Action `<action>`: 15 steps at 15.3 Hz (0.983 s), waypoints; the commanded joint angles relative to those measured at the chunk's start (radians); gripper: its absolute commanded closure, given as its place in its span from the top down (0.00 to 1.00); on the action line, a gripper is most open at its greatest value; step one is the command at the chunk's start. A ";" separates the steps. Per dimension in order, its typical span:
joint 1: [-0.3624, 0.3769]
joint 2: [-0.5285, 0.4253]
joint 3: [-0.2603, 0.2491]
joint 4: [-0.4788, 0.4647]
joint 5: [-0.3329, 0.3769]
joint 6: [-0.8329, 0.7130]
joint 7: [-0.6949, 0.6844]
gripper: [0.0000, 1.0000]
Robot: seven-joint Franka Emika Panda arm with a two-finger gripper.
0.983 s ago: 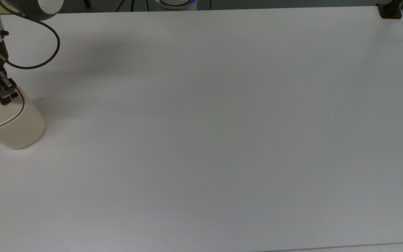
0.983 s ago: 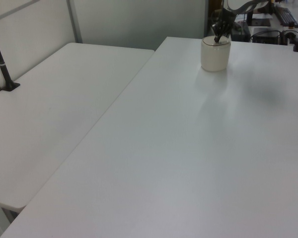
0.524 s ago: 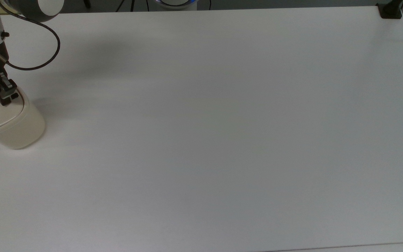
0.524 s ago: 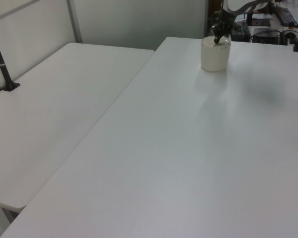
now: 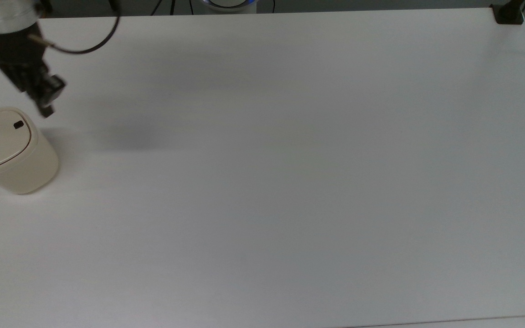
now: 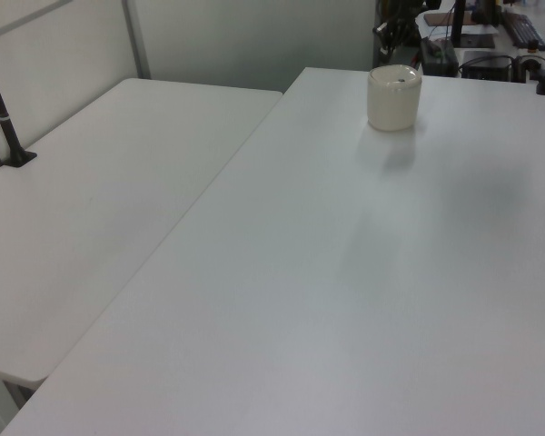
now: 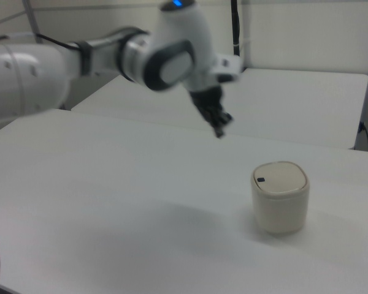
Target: Close the trash bin
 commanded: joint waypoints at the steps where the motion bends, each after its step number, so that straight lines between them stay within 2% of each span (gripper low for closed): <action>1: 0.153 -0.118 -0.014 -0.037 -0.050 -0.191 -0.052 0.00; 7: 0.328 -0.189 -0.012 -0.048 -0.145 -0.347 -0.064 0.00; 11: 0.377 -0.196 -0.012 -0.049 -0.145 -0.410 -0.172 0.00; 15: 0.379 -0.195 -0.012 -0.057 -0.145 -0.413 -0.208 0.00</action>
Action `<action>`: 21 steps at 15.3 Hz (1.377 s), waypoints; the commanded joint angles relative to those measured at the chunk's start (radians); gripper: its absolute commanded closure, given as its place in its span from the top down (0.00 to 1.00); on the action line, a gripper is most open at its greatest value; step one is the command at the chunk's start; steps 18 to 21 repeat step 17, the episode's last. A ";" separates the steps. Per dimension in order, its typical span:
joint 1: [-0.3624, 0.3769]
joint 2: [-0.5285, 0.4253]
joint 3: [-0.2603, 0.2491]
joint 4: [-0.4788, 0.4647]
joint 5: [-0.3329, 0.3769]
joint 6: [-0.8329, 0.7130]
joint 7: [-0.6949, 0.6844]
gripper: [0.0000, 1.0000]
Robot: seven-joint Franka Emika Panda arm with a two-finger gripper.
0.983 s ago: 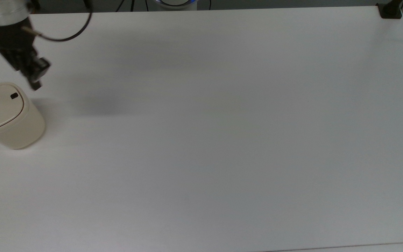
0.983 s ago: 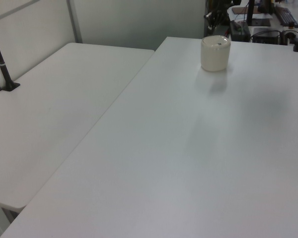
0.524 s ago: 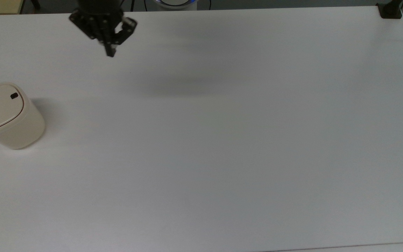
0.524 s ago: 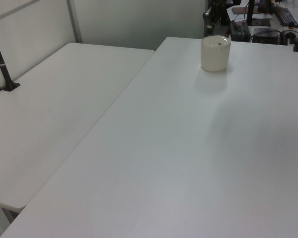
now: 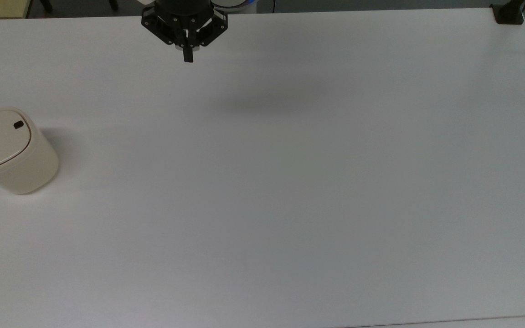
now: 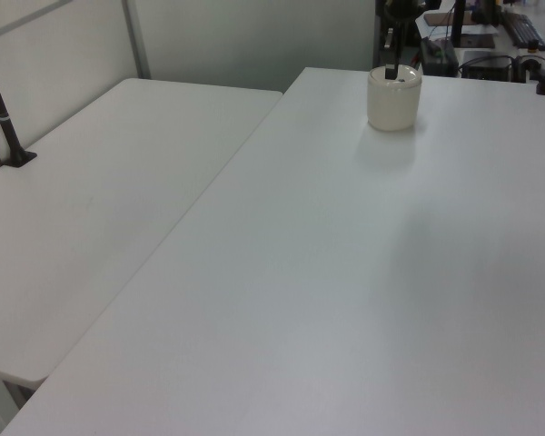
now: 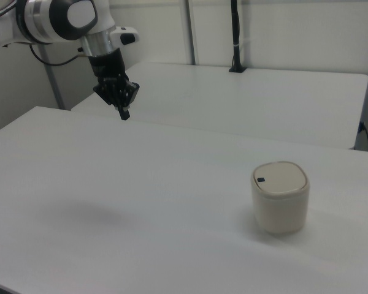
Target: Close the trash bin
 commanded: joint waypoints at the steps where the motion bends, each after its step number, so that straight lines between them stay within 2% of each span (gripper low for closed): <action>1: 0.014 -0.036 -0.016 -0.044 -0.012 -0.016 -0.054 0.01; 3: 0.003 -0.041 -0.016 -0.040 -0.012 -0.016 -0.052 0.08; 4: 0.001 -0.041 -0.021 -0.038 -0.012 -0.018 -0.048 0.18; 5: 0.000 -0.044 -0.024 -0.037 -0.011 -0.021 -0.042 0.37; 6: -0.002 -0.058 -0.026 -0.040 -0.011 -0.033 -0.042 0.64; 7: -0.002 -0.061 -0.026 -0.041 -0.011 -0.042 -0.039 0.99; 13: -0.003 -0.063 -0.026 -0.041 -0.011 -0.038 0.081 1.00; 21: -0.002 -0.064 -0.026 -0.037 0.001 -0.042 0.083 1.00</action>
